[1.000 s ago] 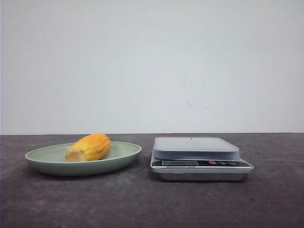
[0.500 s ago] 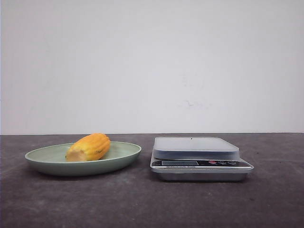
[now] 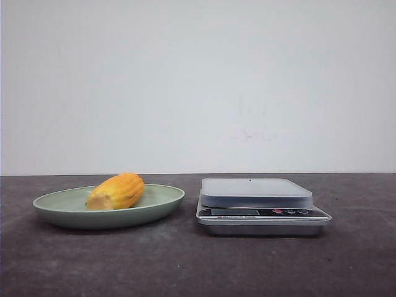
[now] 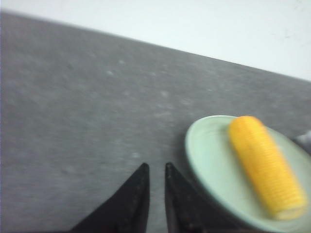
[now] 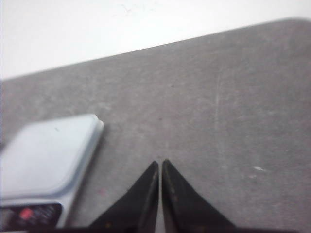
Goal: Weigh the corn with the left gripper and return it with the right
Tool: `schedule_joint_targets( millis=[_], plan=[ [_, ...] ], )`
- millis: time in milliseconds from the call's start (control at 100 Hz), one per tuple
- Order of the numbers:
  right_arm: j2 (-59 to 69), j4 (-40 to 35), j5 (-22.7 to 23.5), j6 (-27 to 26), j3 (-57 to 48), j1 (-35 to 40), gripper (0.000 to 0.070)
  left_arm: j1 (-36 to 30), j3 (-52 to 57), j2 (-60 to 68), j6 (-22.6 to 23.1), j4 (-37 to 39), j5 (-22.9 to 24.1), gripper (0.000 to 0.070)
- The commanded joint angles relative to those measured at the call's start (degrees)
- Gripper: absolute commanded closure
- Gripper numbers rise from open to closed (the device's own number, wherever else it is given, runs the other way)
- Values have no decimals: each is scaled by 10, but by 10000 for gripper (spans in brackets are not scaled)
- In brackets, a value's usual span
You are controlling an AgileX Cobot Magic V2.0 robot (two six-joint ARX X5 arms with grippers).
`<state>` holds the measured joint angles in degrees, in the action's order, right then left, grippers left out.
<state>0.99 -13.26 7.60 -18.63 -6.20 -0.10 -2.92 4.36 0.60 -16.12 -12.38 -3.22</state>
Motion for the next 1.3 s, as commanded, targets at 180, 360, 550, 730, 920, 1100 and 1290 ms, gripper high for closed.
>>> schedule_joint_targets(
  millis=[180,360,550,730,920,1100,1290],
  plan=[
    [87,-32,8,-12,-178,0,696,-1,176,72,-62,-14,-10,687],
    [160,-73,34,9,-283,1,182,-1,300,154,-49,-36,-64,298],
    [188,-110,46,28,-347,12,162,-1,377,200,-40,-79,-74,230],
    [188,-123,60,40,-394,25,162,-2,407,233,-38,-82,-96,231],
    [198,-162,60,45,-424,36,162,-39,421,340,-37,-70,-106,231],
    [219,-185,69,45,-431,42,162,-93,421,481,-20,-23,-96,232],
    [234,-188,75,44,-431,42,162,-143,421,628,6,20,-56,231]
  ],
)
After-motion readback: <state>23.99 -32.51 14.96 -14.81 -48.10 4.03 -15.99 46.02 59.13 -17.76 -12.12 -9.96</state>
